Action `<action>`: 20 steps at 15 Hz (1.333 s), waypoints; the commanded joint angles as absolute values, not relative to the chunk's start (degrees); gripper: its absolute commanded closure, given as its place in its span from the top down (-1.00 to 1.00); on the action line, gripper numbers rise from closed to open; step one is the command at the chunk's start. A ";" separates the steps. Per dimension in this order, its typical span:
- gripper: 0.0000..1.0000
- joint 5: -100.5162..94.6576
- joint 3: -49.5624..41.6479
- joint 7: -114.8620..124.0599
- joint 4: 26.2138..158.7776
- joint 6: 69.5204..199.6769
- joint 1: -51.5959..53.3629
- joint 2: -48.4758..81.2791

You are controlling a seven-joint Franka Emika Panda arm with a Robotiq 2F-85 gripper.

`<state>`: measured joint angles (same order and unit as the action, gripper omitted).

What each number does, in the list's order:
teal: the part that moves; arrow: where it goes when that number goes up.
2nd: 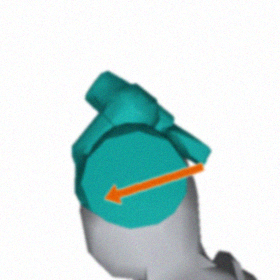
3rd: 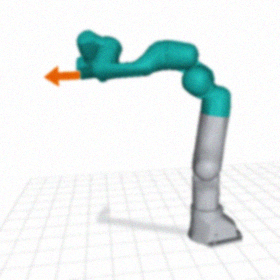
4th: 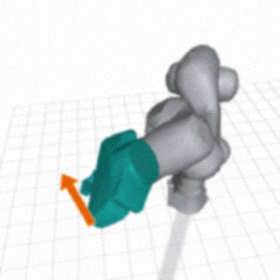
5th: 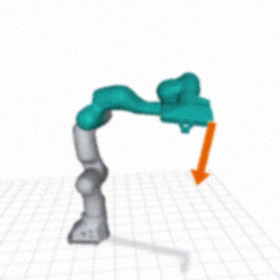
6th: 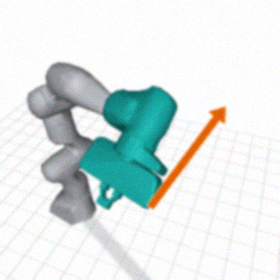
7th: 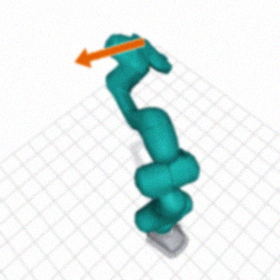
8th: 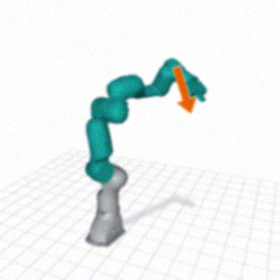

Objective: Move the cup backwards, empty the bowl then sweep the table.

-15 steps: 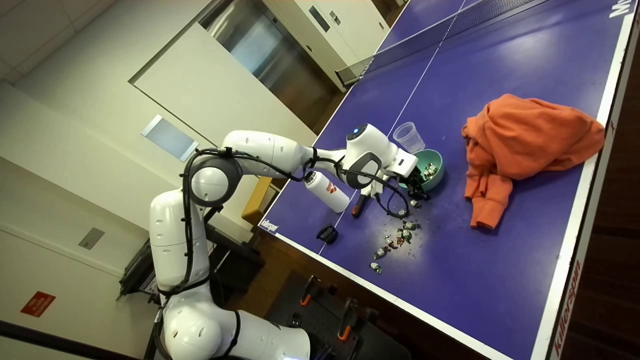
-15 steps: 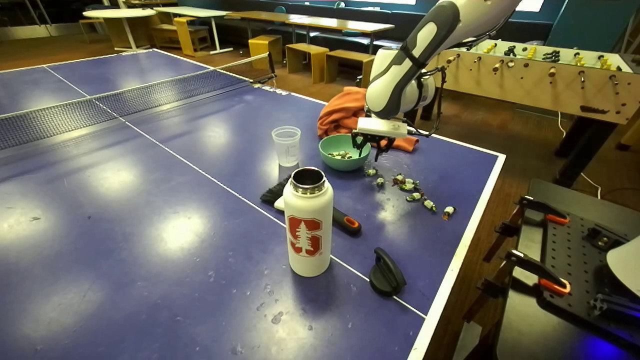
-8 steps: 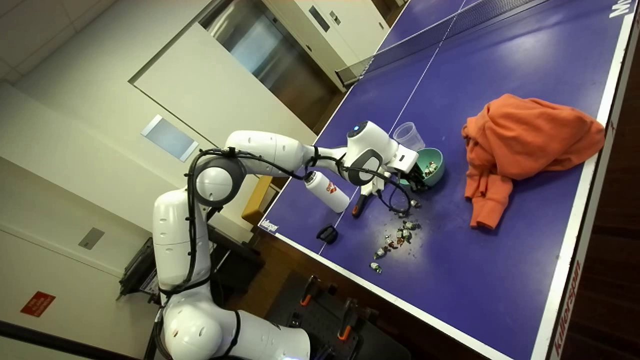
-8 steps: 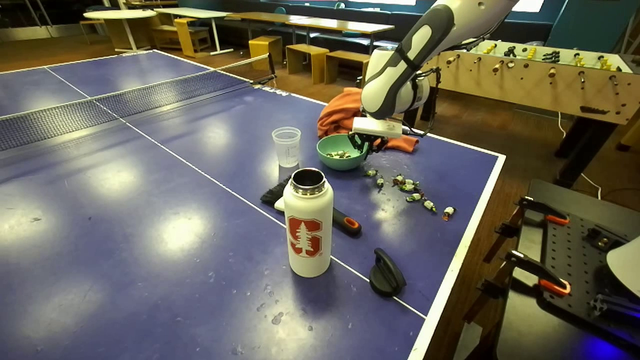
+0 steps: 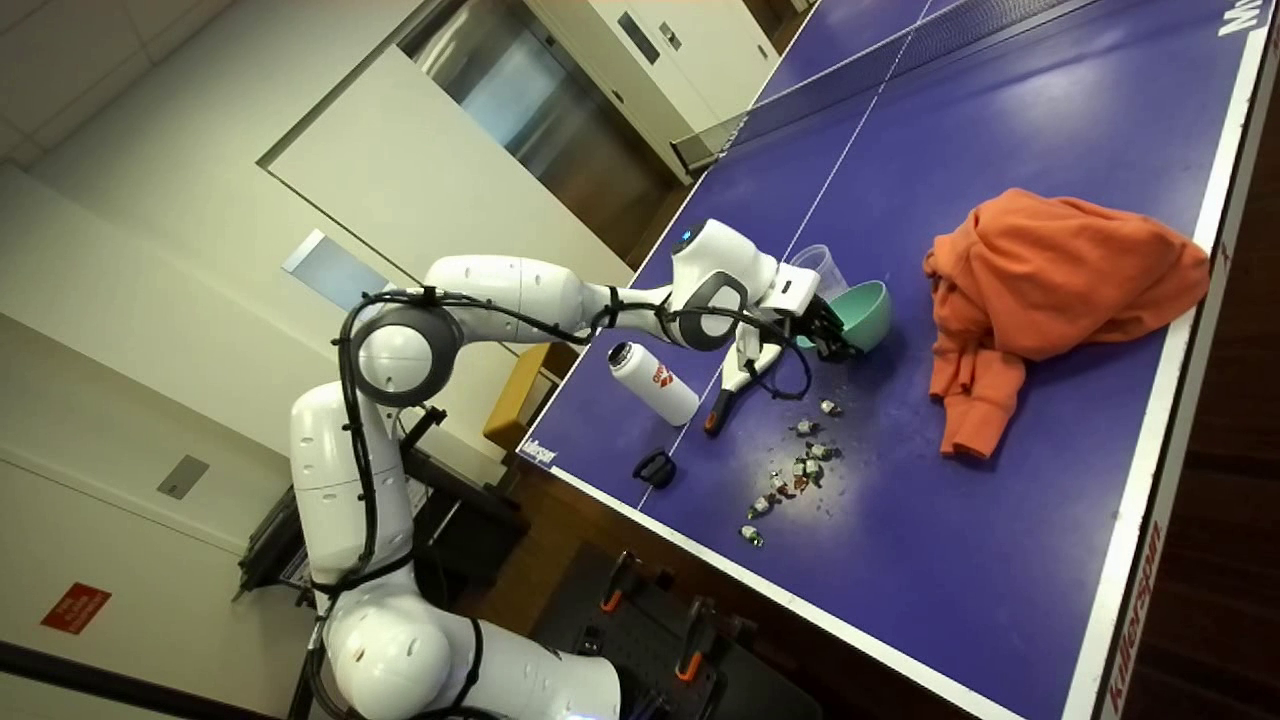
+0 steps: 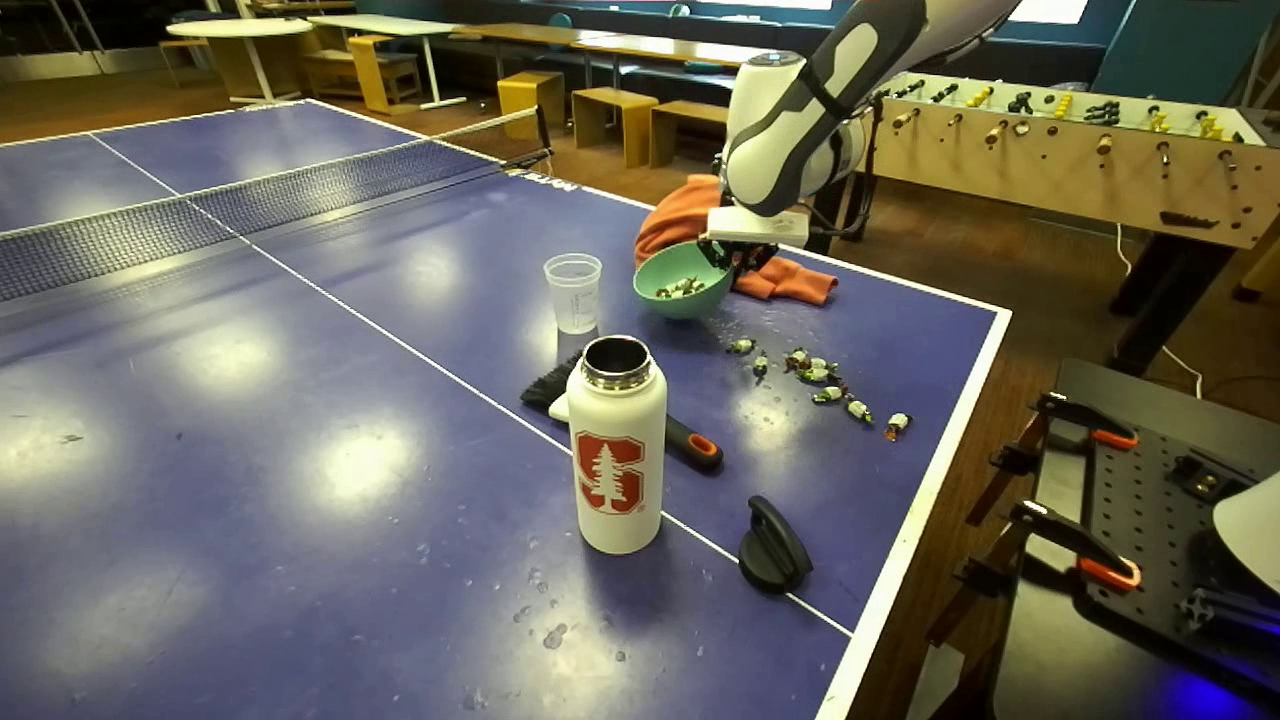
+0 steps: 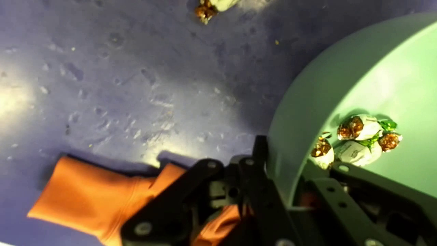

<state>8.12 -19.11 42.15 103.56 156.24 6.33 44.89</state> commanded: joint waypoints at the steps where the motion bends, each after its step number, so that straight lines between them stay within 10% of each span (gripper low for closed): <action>1: -0.95 0.44 -26.38 46.66 107.97 151.10 12.78 38.64; 9: -0.95 -27.56 -31.30 59.94 105.64 132.31 21.75 35.52; 20: -0.95 -53.83 -15.59 77.55 101.88 107.65 18.88 38.55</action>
<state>-49.71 -19.55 75.00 104.08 113.97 21.12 37.53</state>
